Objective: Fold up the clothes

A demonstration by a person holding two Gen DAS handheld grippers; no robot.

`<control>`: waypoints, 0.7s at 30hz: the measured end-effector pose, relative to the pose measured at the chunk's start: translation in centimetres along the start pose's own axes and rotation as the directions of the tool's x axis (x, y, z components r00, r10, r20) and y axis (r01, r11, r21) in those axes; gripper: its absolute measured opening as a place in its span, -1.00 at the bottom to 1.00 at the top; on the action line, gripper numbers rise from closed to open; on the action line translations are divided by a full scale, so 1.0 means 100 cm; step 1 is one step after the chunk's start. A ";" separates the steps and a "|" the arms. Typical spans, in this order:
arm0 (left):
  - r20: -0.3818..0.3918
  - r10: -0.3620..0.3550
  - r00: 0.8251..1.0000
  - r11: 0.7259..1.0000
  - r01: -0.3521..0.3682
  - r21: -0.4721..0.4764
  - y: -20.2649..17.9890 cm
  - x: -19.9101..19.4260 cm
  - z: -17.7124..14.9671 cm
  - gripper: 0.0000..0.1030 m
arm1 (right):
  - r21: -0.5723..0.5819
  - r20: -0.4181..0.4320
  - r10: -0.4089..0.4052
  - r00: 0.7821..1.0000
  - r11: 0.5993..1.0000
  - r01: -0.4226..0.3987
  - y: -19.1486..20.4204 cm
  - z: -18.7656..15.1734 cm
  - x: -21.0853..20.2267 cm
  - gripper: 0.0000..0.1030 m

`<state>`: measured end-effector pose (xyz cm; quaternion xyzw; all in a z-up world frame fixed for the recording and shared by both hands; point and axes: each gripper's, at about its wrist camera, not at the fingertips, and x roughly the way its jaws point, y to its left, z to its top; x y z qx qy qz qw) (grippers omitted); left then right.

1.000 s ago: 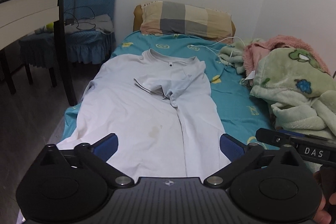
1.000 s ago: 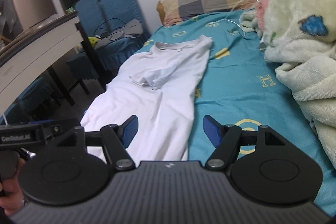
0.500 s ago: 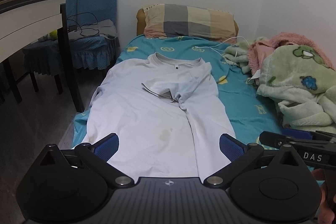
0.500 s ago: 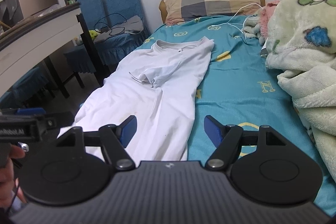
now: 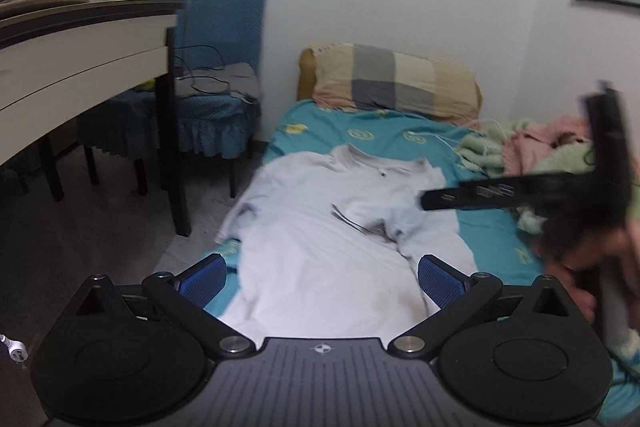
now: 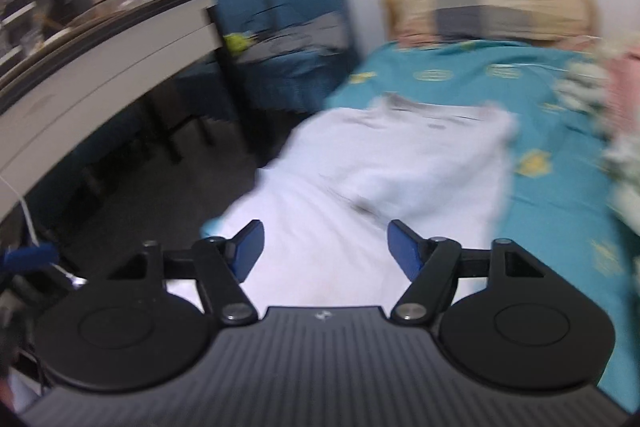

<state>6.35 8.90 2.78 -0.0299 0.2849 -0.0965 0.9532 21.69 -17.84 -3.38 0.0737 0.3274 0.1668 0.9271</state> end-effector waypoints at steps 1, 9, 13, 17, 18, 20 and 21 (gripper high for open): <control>0.007 0.005 1.000 1.000 -0.005 -0.026 0.010 0.000 0.001 1.00 | -0.018 -0.024 0.023 0.999 1.000 -0.023 0.010 0.012 0.022 0.31; -0.056 0.052 0.997 0.973 -0.063 -0.223 0.069 0.043 -0.010 1.00 | -0.252 -0.286 0.092 0.954 0.953 -0.168 0.117 0.063 0.234 0.19; -0.088 0.046 0.995 0.962 -0.068 -0.264 0.083 0.060 -0.016 0.99 | -0.402 -0.411 -0.013 0.911 0.900 -0.168 0.157 0.051 0.329 0.19; -0.120 0.045 0.992 0.950 -0.079 -0.301 0.093 0.075 -0.021 0.99 | -0.581 -0.496 -0.176 0.851 0.795 -0.174 0.184 0.024 0.398 0.18; -0.126 0.041 0.991 0.946 -0.079 -0.314 0.097 0.078 -0.021 0.99 | -0.623 -0.499 -0.198 0.843 0.758 -0.191 0.190 0.017 0.407 0.18; -0.134 0.033 0.990 0.941 -0.076 -0.330 0.102 0.082 -0.023 0.99 | -0.689 -0.512 -0.258 0.820 0.693 -0.212 0.200 0.004 0.421 0.18; -0.137 0.032 0.990 0.940 -0.077 -0.333 0.102 0.084 -0.023 0.99 | -0.723 -0.503 -0.292 0.814 0.658 -0.210 0.203 -0.002 0.427 0.12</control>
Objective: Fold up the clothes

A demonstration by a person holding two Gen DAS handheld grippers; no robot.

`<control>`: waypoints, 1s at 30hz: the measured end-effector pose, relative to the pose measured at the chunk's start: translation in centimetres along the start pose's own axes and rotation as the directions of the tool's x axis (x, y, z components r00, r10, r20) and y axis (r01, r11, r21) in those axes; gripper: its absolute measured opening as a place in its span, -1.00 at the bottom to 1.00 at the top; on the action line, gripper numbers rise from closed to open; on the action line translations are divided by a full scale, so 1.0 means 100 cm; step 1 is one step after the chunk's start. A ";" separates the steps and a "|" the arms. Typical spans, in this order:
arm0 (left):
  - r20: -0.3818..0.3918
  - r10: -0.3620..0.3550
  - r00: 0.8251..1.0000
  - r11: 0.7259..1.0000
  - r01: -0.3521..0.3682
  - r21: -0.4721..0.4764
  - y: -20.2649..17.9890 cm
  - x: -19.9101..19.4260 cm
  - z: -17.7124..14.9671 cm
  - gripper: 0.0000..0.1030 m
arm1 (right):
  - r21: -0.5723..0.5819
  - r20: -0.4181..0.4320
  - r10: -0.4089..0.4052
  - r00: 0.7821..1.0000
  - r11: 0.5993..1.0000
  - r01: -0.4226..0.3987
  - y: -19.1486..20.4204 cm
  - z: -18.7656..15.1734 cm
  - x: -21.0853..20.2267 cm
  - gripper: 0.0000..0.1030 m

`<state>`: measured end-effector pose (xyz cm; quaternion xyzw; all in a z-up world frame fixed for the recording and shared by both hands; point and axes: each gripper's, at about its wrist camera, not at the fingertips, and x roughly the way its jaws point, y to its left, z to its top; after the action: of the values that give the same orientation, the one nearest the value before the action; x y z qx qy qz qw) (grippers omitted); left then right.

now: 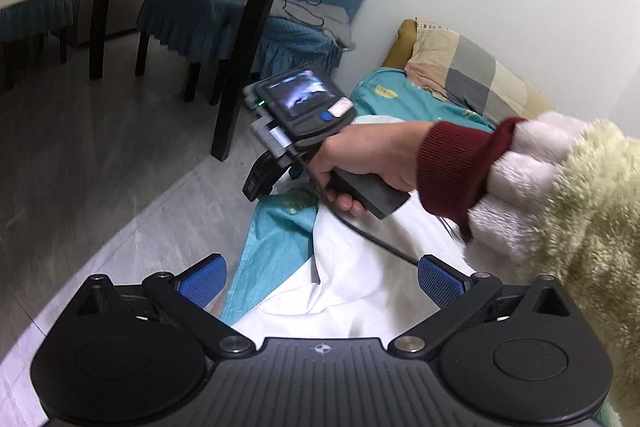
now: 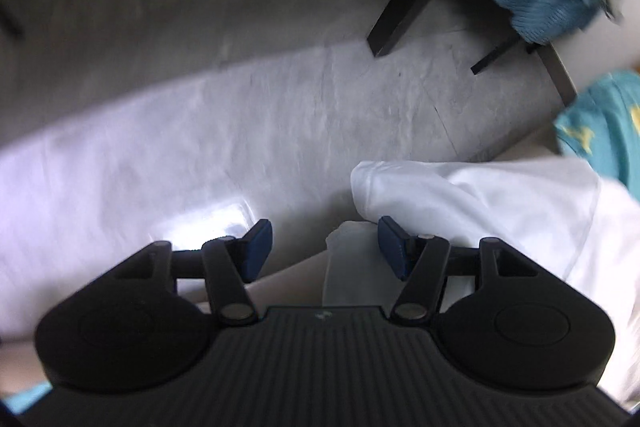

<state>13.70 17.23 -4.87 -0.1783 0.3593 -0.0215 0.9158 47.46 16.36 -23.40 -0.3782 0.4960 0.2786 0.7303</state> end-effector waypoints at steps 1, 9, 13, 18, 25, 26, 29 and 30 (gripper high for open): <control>-0.003 0.003 1.000 1.000 -0.003 0.001 0.001 0.002 0.000 0.99 | -0.043 -0.020 -0.039 0.999 0.998 0.038 0.006 0.002 0.005 -0.17; 0.013 0.063 0.998 0.998 -0.063 -0.006 0.004 0.010 -0.007 0.99 | 0.088 0.077 -0.159 0.984 0.984 0.152 -0.014 -0.002 -0.030 -0.90; 0.045 0.085 0.995 0.996 -0.085 -0.008 0.004 0.008 -0.006 0.99 | 0.321 0.198 -0.213 0.957 0.936 0.142 -0.053 -0.026 -0.092 -0.90; 0.101 0.072 0.992 0.997 -0.073 0.014 -0.005 -0.008 -0.008 0.99 | 0.614 0.375 -0.289 0.881 0.789 -0.002 -0.098 -0.109 -0.179 -0.90; 0.132 0.059 0.989 0.994 -0.070 0.081 -0.026 -0.013 -0.013 0.99 | 0.896 0.350 -0.406 0.844 0.409 -0.175 -0.122 -0.288 -0.194 -0.90; 0.131 0.058 0.990 0.993 -0.071 0.094 -0.030 -0.011 -0.013 0.99 | 0.917 0.333 -0.402 0.853 0.350 -0.192 -0.121 -0.312 -0.184 -0.90; 0.124 0.058 0.991 0.988 -0.075 0.135 -0.042 -0.002 -0.015 0.99 | 0.942 0.310 -0.352 0.883 0.240 -0.235 -0.112 -0.362 -0.153 -0.89; 0.119 0.059 0.991 0.986 -0.077 0.148 -0.045 0.001 -0.015 0.99 | 0.941 0.319 -0.345 0.883 0.226 -0.252 -0.108 -0.373 -0.146 -0.89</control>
<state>13.17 12.52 -4.41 -0.0965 0.3093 -0.0073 0.9460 31.64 -21.04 -15.03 0.2232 0.3555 -0.0322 0.9071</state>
